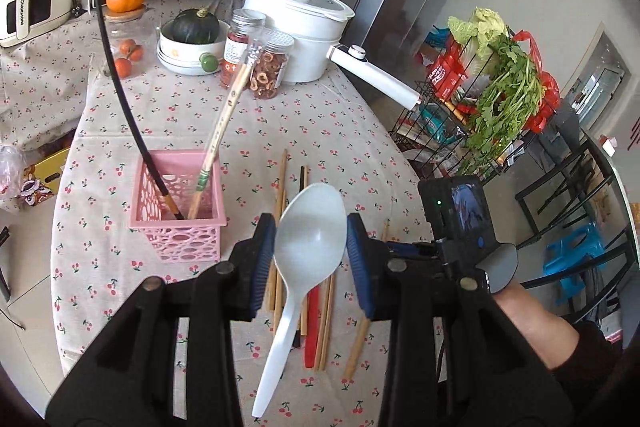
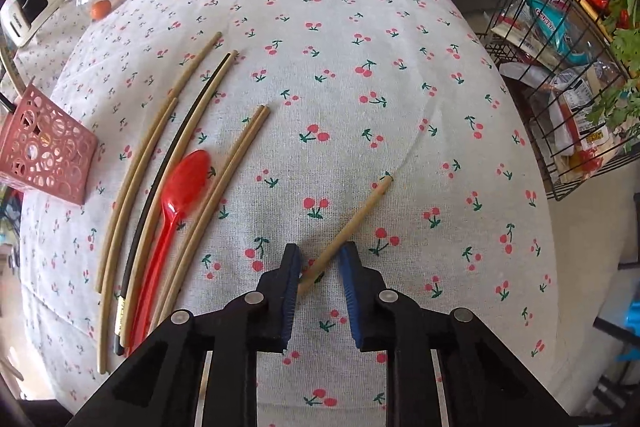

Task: Organize utensils
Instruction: 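Lift the white spoon with the left gripper while the right gripper grasps a wooden chopstick, then lower the spoon and the wooden chopstick into the pink basket and open both grippers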

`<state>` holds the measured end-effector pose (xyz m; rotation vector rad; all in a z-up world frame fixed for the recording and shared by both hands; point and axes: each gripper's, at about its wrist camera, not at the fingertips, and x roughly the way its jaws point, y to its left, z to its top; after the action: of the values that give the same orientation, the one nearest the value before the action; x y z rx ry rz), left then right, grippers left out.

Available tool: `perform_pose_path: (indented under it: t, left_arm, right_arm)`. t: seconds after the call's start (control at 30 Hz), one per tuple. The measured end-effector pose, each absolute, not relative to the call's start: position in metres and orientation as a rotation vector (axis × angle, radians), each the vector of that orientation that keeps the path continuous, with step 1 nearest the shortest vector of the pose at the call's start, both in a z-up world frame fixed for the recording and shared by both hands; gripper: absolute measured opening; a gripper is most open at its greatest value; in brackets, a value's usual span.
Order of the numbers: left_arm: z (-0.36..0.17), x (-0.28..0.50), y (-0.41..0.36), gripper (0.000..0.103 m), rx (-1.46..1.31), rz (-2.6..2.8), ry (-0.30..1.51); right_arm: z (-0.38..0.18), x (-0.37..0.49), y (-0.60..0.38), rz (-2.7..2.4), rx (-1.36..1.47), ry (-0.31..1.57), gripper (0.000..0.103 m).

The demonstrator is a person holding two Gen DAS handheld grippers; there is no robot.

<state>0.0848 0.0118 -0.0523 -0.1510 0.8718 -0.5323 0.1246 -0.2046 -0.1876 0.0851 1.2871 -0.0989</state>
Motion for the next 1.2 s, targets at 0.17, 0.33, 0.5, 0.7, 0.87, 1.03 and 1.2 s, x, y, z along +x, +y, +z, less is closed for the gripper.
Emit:
perform_pose_path:
  t: [0.17, 0.33, 0.5, 0.7, 0.87, 1.03, 1.2]
  left_arm:
    - [-0.053, 0.082, 0.034, 0.038, -0.192, -0.499, 0.842]
    - [-0.045, 0.082, 0.061, 0.038, -0.264, -0.451, 0.781]
    - [-0.021, 0.078, 0.079, 0.038, -0.282, -0.409, 0.627]
    - [0.002, 0.084, 0.088, 0.038, -0.325, -0.375, 0.439]
    - [-0.004, 0.101, 0.083, 0.038, -0.362, -0.350, 0.378]
    - [-0.012, 0.118, 0.081, 0.038, -0.392, -0.334, 0.351]
    - [-0.024, 0.134, 0.076, 0.038, -0.424, -0.318, 0.325]
  right_arm:
    - [-0.188, 0.132, -0.208, -0.075, 0.158, 1.280, 0.006]
    - [-0.175, 0.139, -0.207, -0.030, 0.221, 1.241, 0.006]
    - [-0.131, 0.135, -0.197, 0.042, 0.228, 1.105, 0.006]
    - [-0.082, 0.120, -0.189, 0.128, 0.224, 0.954, 0.006]
    - [-0.055, 0.108, -0.182, 0.169, 0.215, 0.869, 0.006]
    - [-0.037, 0.100, -0.177, 0.213, 0.212, 0.809, 0.006]
    - [-0.025, 0.100, -0.178, 0.230, 0.230, 0.764, 0.006]
